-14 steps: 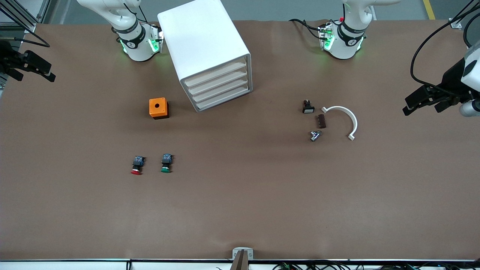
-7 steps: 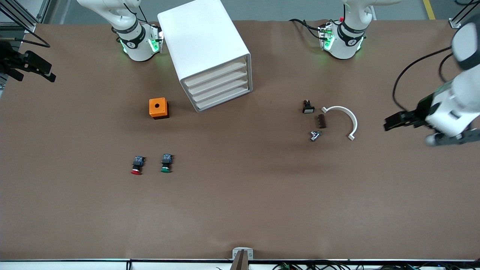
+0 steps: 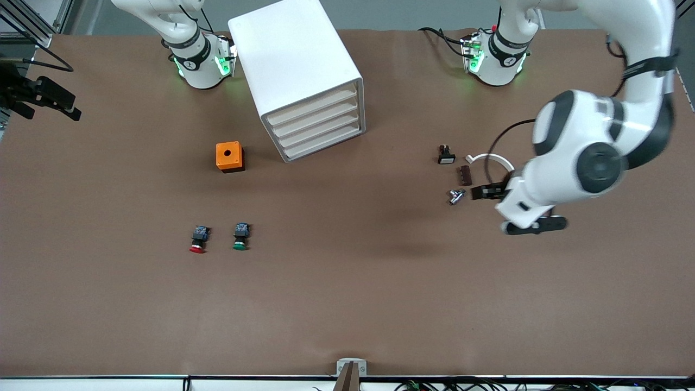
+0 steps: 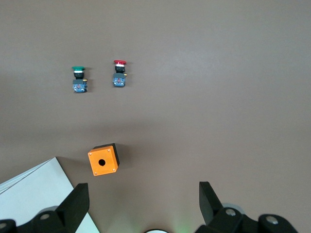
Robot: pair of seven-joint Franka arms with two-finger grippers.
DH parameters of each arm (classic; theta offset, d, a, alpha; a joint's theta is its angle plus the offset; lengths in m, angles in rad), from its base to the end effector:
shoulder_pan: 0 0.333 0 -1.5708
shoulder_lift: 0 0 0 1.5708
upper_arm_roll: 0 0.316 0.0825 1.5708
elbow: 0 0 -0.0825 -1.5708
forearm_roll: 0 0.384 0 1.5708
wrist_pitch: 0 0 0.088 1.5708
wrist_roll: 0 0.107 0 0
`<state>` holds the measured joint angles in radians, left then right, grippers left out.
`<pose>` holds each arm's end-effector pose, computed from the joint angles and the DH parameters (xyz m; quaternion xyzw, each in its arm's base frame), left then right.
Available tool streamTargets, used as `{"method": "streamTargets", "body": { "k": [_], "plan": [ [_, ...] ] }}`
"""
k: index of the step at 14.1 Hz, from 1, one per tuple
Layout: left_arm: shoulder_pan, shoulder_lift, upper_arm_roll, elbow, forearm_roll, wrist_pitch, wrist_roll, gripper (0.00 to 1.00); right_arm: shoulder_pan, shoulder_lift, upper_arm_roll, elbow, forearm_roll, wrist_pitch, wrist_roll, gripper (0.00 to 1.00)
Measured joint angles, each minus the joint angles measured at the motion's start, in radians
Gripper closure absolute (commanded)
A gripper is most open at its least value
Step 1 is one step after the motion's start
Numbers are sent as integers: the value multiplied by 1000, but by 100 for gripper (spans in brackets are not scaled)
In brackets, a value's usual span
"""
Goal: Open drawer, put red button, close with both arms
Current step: 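Reach the left gripper toward the white drawer cabinet, then grasp the top drawer front with the left gripper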
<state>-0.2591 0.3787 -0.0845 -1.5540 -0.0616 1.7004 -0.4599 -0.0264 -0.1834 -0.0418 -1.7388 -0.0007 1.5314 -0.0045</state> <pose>0.6054 -0.2160 0.4140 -0.9901 -0.0663 0.1239 0.0030 0.4903 -0.0356 0.6380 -0.9994 0.0315 0.0119 0.0039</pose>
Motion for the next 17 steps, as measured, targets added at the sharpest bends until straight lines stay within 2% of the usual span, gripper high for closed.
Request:
{"method": "streamTargets", "body": {
  "k": [2,5,10,13,17],
  "plan": [
    [-57,45,-1,58,-52,-10,-142,0,0,4,0,2,-2,1,0,0],
    [-124,125,-3,130,-194,-23,-394,0,0,4,0,3,-2,1,0,0],
    [-196,282,-5,237,-498,-24,-876,0,0,7,0,3,-2,1,0,0],
    [-221,345,-5,256,-622,-31,-1134,0,0,19,1,13,-2,6,0,0],
    [-224,424,-8,262,-744,-134,-1409,0,0,28,1,38,-2,20,0,0]
  ]
}}
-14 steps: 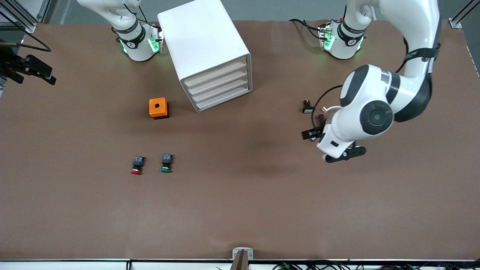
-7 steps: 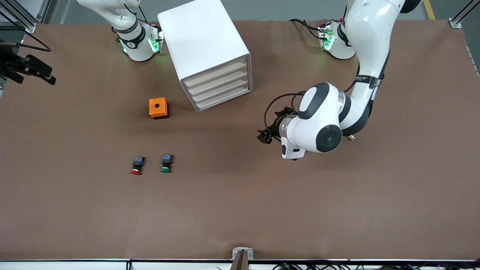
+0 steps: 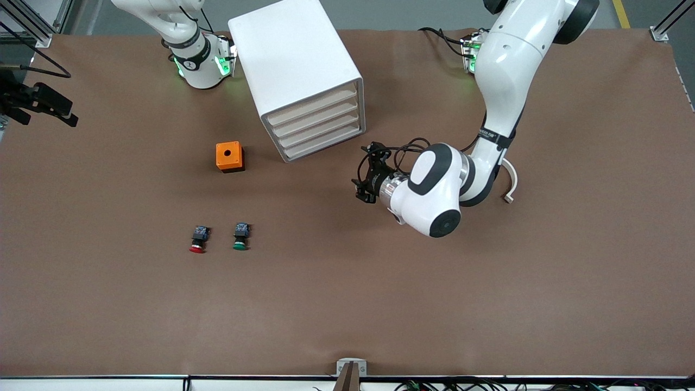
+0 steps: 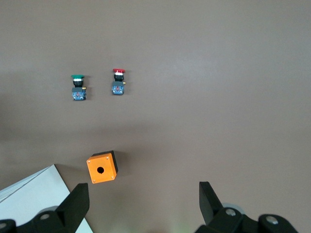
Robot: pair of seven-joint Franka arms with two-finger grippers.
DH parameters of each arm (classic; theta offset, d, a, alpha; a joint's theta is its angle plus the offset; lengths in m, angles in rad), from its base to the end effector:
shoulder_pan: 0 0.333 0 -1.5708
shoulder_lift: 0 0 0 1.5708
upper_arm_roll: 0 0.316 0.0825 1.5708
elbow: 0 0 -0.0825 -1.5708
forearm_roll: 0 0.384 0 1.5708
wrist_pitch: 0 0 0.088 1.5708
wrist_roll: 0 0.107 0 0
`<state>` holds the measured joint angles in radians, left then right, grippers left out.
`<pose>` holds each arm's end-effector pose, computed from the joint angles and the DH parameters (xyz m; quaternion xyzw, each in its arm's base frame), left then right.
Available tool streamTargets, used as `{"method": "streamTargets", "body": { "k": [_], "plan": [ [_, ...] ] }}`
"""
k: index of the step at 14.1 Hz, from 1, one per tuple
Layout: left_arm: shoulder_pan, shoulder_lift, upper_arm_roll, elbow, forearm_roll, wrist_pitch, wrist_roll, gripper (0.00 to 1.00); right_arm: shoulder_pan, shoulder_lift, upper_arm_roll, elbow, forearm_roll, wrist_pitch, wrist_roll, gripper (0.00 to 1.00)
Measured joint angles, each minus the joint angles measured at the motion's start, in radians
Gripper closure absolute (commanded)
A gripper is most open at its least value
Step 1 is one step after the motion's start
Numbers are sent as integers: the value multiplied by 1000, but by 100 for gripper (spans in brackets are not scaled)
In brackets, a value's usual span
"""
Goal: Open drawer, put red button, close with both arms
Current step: 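Grasp the top drawer front with the left gripper, then pull the top drawer out of the cabinet with the left gripper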
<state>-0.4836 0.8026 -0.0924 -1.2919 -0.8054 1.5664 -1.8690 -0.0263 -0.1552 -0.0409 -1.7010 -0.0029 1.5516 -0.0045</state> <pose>0.5525 -0.4329 0.2712 -0.6346 -0.6099 0.4676 0.0819 0.5019 -0.0358 0.6435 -0.9995 0.0311 -0.0029 0.0016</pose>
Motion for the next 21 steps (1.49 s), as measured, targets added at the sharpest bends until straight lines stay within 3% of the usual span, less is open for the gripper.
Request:
{"method": "streamTargets", "body": {
  "k": [4,5,7,8,13,21],
  "plan": [
    [0,65,-13,2,-112,-95,-203,2,0,3,0,4,0,5,0,0],
    [0,82,-13,3,-139,-115,-250,8,0,3,0,5,0,5,0,0],
    [0,111,-24,2,-173,-148,-320,32,0,6,0,6,0,6,0,0],
    [0,126,-37,2,-183,-156,-349,35,0,12,0,9,0,6,0,0],
    [-5,184,-99,-1,-198,-170,-390,40,0,70,0,23,0,8,0,0],
    [-88,203,-114,-3,-207,-190,-457,54,0,131,0,45,0,24,-1,0]
  ]
}}
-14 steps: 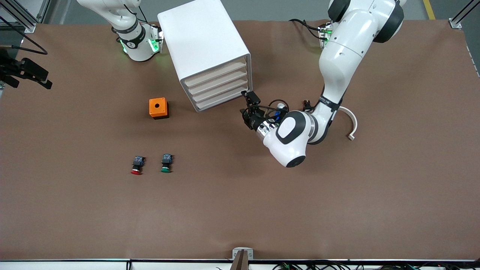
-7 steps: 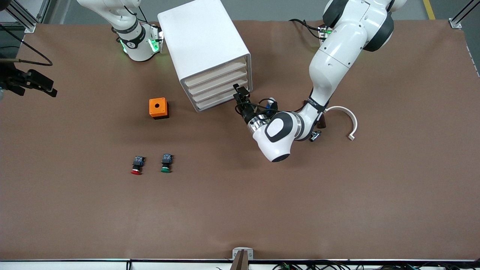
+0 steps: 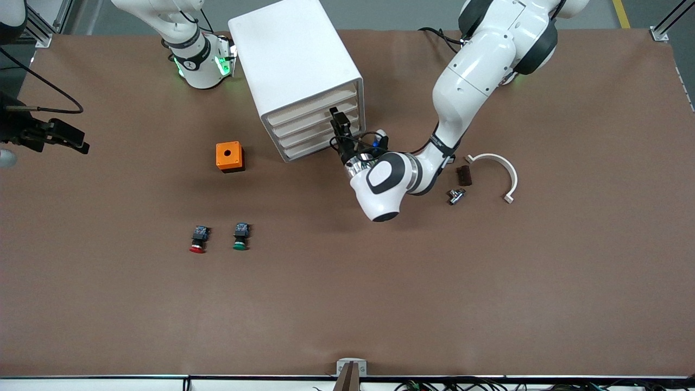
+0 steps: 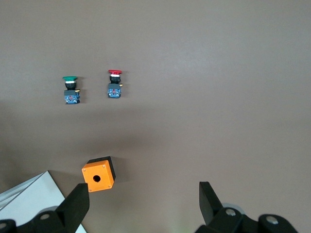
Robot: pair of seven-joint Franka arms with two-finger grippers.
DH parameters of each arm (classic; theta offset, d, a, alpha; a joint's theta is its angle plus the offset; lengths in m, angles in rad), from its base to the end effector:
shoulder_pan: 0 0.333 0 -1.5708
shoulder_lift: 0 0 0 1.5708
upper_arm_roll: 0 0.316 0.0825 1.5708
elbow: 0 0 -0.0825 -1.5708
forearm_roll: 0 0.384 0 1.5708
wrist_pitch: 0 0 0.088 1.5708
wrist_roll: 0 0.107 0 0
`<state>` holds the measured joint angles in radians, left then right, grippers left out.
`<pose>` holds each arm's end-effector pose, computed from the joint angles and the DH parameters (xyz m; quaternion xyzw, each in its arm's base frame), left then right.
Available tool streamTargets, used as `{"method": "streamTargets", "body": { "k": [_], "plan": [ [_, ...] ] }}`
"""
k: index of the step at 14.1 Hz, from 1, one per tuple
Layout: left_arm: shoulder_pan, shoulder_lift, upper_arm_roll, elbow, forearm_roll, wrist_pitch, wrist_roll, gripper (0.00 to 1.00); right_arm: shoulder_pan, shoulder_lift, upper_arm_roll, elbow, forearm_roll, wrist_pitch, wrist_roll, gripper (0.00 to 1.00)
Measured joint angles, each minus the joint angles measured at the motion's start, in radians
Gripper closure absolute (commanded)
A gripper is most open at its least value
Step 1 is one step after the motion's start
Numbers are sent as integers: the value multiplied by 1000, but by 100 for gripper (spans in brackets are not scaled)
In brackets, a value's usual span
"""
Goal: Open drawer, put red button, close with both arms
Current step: 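Pull the top drawer out of the cabinet with the left gripper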
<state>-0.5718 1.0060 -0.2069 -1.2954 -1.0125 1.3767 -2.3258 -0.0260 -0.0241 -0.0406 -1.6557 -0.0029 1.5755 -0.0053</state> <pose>0.4273 -0.5200 0.1728 -0.4375 -0.6050 0.5597 0.3596 0.5438 -0.0368 0.5981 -0.9991 0.0306 0.0281 0.0001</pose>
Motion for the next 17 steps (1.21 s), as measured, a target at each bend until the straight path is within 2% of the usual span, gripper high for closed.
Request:
{"method": "streamTargets", "body": {
  "k": [1,3,7,10,17],
  "plan": [
    [-13,4,0,0,0,0,-9,57,0,5,0,0,0,0,0,0],
    [-32,12,0,-1,0,0,-23,74,0,22,0,0,0,6,0,0],
    [-40,19,0,-1,-3,-2,-81,87,0,39,0,8,0,16,0,0],
    [-35,19,0,0,-9,-5,-93,92,-1,44,-3,15,0,20,0,0],
    [34,19,5,1,-39,-4,-95,92,-1,89,-5,19,-1,27,0,0]
  ]
}}
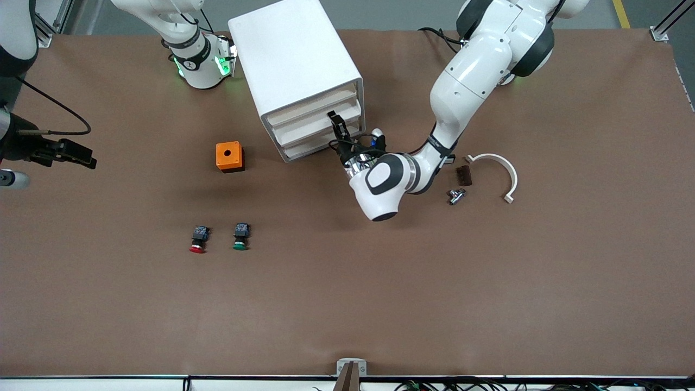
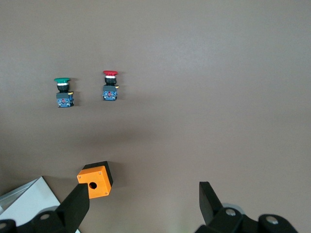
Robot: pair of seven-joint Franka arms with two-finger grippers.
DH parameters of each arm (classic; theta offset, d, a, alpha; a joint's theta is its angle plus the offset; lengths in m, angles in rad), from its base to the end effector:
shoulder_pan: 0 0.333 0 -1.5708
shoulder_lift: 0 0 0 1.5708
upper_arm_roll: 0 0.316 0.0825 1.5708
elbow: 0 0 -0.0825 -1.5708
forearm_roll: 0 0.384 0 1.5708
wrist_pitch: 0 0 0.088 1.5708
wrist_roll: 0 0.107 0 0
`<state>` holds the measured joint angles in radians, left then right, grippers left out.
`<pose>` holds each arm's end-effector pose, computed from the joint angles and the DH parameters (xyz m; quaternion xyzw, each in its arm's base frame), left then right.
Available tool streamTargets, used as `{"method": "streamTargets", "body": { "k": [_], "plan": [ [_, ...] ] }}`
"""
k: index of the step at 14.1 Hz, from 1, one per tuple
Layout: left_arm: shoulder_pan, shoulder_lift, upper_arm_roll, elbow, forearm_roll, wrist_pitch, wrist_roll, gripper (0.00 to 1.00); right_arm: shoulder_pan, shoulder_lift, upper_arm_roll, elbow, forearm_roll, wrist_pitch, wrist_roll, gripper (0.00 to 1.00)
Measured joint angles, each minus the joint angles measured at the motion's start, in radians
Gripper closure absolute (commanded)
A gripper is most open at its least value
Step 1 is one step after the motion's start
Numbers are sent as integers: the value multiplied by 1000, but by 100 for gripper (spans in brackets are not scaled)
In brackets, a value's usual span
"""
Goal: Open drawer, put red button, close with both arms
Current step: 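Pull the top drawer out of the cabinet with the left gripper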
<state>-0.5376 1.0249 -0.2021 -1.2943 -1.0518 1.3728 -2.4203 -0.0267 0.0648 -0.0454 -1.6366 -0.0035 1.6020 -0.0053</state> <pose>0.4447 -0.5050 0.1639 -0.3809 -0.6274 0.5635 0.3791 0.5697 -0.0408 0.5596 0.9982 -0.0332 -0.0497 0.0013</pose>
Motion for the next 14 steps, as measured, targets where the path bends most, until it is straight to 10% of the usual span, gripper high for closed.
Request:
{"method": "streamTargets", "body": {
  "k": [10,14],
  "plan": [
    [202,0,10,13,-16,4,0,85,0,57,0,23,0,8,1,0],
    [221,0,10,13,-16,4,33,14,1,78,1,24,0,55,1,0]
  ]
}}
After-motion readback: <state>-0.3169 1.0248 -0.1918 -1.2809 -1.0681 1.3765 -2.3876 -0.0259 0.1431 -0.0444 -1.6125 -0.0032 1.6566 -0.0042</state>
